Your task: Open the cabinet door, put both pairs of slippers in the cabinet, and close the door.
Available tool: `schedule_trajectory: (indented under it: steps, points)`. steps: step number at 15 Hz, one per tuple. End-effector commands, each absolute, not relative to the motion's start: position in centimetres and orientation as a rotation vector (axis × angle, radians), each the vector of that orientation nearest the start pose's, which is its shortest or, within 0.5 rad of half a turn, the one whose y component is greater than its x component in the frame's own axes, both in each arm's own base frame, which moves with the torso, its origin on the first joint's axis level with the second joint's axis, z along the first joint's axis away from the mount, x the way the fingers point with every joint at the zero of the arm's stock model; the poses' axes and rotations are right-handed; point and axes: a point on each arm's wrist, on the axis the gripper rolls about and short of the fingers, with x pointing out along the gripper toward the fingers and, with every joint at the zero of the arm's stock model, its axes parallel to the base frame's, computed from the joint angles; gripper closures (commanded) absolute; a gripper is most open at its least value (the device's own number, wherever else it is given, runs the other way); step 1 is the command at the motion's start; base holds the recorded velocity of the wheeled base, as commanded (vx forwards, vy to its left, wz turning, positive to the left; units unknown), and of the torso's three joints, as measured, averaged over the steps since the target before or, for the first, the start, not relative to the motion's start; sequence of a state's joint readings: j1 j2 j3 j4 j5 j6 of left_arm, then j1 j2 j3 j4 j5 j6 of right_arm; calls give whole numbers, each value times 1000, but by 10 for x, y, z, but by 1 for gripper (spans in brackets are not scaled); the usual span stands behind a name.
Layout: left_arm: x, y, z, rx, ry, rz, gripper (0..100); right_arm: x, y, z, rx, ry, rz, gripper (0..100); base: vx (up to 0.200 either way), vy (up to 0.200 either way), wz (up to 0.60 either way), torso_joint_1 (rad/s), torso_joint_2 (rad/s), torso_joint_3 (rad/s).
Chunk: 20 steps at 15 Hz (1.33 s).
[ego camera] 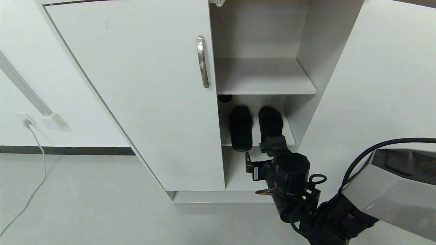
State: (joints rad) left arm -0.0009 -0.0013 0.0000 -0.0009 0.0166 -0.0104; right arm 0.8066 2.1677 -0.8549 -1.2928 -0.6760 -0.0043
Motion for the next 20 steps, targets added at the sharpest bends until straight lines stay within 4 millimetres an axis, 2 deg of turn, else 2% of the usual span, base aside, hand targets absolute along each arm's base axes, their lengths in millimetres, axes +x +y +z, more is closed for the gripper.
schedule_trajectory:
  steps: [1, 15, 20]
  points:
    - [-23, 0, 76, -11, -2, 17, 100, 276, 267, 96, -20, 17, 129, 0, 0, 0, 0, 0, 0, 0]
    - [-23, 0, 76, -9, -2, 12, 100, 275, 266, 93, -26, 23, 129, 0, 0, 0, 0, 0, 0, 0]
    - [-23, 0, 76, -9, -2, 14, 100, 274, 265, 93, -30, 26, 129, 0, 0, 0, 0, 1, 0, 177]
